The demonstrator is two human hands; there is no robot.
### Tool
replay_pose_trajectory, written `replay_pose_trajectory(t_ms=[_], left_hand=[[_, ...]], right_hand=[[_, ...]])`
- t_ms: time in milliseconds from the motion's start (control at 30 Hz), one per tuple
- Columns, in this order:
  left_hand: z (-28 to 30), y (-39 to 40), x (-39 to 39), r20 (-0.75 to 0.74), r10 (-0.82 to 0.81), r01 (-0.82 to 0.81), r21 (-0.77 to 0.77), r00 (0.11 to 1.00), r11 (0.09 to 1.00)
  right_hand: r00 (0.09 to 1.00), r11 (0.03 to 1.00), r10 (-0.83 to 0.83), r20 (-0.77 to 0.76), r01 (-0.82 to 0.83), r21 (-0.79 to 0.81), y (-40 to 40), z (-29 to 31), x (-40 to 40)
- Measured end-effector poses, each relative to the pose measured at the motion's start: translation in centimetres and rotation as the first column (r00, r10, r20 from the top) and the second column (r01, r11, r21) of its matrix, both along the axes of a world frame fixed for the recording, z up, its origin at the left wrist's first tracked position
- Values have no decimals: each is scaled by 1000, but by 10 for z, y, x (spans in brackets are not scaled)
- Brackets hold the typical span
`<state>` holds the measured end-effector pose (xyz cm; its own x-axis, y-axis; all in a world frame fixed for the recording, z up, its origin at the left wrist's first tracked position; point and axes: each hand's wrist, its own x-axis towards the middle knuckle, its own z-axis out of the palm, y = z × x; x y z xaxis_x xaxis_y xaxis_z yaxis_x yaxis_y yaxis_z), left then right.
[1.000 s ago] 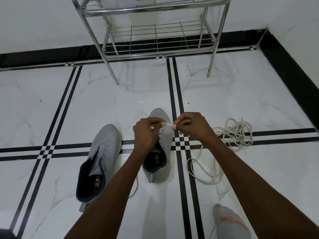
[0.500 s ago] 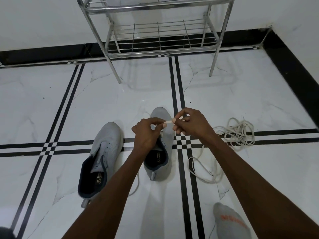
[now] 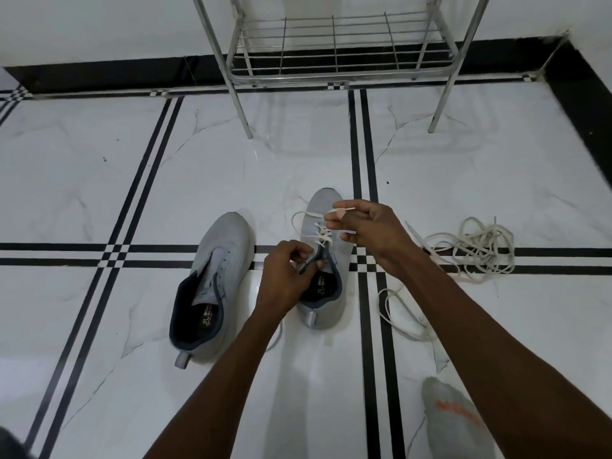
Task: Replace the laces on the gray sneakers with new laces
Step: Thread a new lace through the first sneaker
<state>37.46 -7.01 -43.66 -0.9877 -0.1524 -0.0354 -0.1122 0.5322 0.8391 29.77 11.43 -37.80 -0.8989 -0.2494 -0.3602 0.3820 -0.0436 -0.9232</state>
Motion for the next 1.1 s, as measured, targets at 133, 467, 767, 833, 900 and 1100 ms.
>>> replay_pose_trajectory(t_ms=[133,467,767,833,900,1100], left_hand=[[1,-2,2,-25,45,-45,14,999,999],[-5,-8,1,115,159,-186,288,981,939],[-13,-12,3,173,157,-221,459,972,860],[-14,-12,3,173,152,-218,479,973,850],[-14,-13,3,182,159,-230,496,970,837],[-15,-11,3,204,159,-243,509,966,826]], right_hand=[[986,996,-4,-166,19,92,-9,0,3],[780,725,486,-393,-109,680,-21,-16,1],[715,527,644,-274,-154,836,-36,-24,6],[715,497,651,-255,-148,855,-39,-25,9],[736,495,633,-239,-148,856,-42,-24,11],[764,439,626,-158,-178,881,-46,-16,10]])
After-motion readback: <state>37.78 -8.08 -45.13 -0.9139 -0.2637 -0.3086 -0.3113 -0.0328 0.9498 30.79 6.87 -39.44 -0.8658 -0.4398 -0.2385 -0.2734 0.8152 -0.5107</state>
